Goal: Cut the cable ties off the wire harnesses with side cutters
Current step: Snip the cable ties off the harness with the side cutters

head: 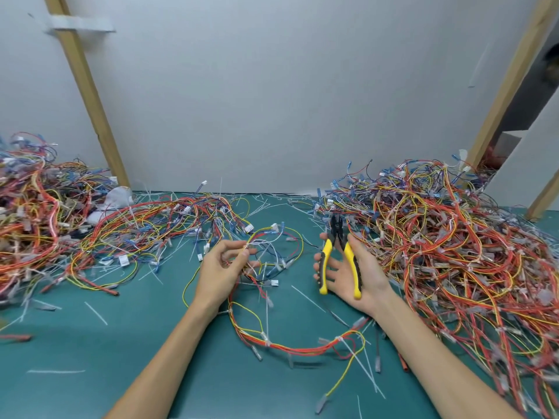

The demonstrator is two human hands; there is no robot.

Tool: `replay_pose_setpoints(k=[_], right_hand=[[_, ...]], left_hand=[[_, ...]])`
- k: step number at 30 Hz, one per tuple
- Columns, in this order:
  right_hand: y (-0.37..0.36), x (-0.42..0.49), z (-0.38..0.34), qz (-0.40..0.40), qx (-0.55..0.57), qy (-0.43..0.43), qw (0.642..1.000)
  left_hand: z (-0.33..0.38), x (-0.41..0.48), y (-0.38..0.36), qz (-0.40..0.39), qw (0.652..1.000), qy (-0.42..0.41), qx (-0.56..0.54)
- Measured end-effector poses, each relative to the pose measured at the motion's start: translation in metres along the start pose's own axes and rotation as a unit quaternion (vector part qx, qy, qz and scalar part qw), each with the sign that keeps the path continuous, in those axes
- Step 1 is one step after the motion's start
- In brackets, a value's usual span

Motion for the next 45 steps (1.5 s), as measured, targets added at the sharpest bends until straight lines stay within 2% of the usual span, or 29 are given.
replay_pose_setpoints(k=[7, 11, 14, 18, 20, 26, 28, 30, 33, 35, 40, 42, 45], right_hand=[[-0.001, -0.002, 0.002, 0.012, -0.005, -0.021, 1.000], [-0.005, -0.004, 0.004, 0.004, -0.012, -0.029, 1.000], [-0.005, -0.004, 0.005, 0.004, -0.009, -0.028, 1.000], [-0.003, -0.005, 0.004, 0.009, -0.001, -0.021, 1.000], [-0.002, -0.005, 0.003, 0.010, 0.003, -0.017, 1.000], [-0.001, -0.005, 0.004, 0.010, 0.011, -0.020, 1.000], [-0.001, -0.005, 0.004, 0.011, 0.015, -0.022, 1.000], [0.000, -0.005, 0.004, 0.013, 0.019, -0.019, 1.000], [0.002, -0.005, 0.003, 0.017, 0.027, -0.012, 0.999], [0.004, -0.004, 0.003, 0.017, 0.036, -0.006, 0.999], [0.005, -0.003, 0.002, 0.019, 0.029, -0.014, 0.999], [0.002, -0.003, 0.003, 0.012, 0.010, -0.022, 1.000], [-0.002, -0.003, 0.005, 0.000, -0.032, -0.031, 0.999]], left_hand=[[0.005, 0.002, 0.003, -0.012, 0.997, -0.025, 0.075], [0.010, 0.000, -0.003, -0.050, 0.987, -0.046, 0.147], [0.017, -0.002, -0.007, -0.064, 0.958, -0.098, 0.262], [0.025, -0.006, -0.008, -0.038, 0.894, -0.164, 0.416], [0.025, -0.006, -0.009, -0.044, 0.870, -0.184, 0.456], [0.014, -0.001, -0.010, -0.122, 0.859, -0.147, 0.475], [0.014, -0.001, -0.010, -0.127, 0.870, -0.130, 0.459], [0.013, 0.000, -0.005, -0.106, 0.889, -0.099, 0.434], [0.012, -0.001, -0.002, -0.088, 0.894, -0.068, 0.435], [0.012, -0.003, -0.001, -0.066, 0.911, -0.058, 0.403], [0.001, -0.011, -0.012, -0.030, 0.984, -0.001, 0.177], [-0.006, -0.014, -0.021, -0.027, 0.996, 0.036, 0.077], [-0.017, -0.019, -0.031, -0.017, 0.993, 0.110, -0.038]])
Point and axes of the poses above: each hand's wrist, its own x-axis towards the middle knuckle, its own y-axis out of the back of the hand, z = x × y, the point moved 9 cm from there along x, towards the middle knuckle, and after that the axes turned 10 degrees about -y, right-handed, at the moved point
